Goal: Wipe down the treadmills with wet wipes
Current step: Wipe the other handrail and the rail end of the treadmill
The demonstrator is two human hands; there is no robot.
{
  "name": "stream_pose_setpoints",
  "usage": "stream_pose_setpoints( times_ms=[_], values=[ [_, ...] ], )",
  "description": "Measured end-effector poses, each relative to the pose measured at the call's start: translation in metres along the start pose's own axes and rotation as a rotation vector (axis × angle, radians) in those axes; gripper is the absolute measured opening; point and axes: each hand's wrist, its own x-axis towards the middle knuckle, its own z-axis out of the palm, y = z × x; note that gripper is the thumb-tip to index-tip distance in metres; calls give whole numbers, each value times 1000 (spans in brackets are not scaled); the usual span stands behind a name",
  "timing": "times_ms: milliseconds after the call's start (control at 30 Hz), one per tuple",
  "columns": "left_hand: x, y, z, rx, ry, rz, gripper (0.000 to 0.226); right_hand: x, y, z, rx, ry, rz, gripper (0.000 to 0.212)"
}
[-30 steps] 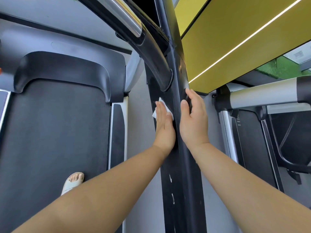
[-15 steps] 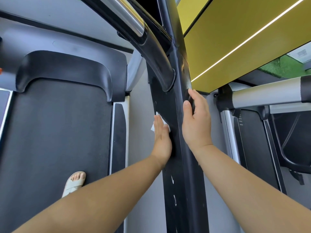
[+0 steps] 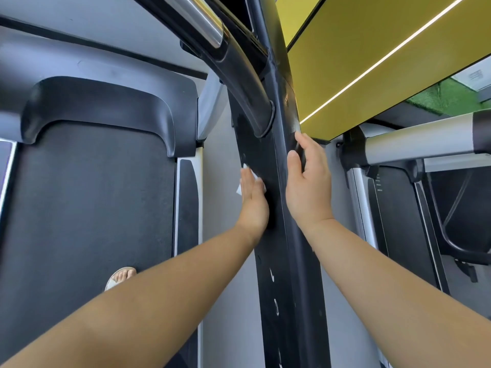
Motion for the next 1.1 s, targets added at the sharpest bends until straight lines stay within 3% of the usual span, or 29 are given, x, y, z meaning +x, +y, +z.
stream_pose_setpoints(
  times_ms=[67,200,333,533,767,967,1100],
  values=[
    [7,11,0,-1,7,44,106,1,0,0,5,4,-4,38],
    [-29,-10,11,51,-45,248,64,1,1,0,5,-1,1,38],
    [-48,-21,13,91,-64,326,49,0,0,-1,8,-9,13,38],
    [1,20,6,65,8,328,50,1,-3,-1,36,0,15,38],
    [-66,-19,17,126,-116,405,55,1,-3,-2,43,6,22,37],
    [-29,20,12,118,-55,328,51,0,-6,-2,51,-7,47,37],
    [-55,-10,15,120,-111,372,56,-2,-11,-13,137,-81,102,40]
  ],
)
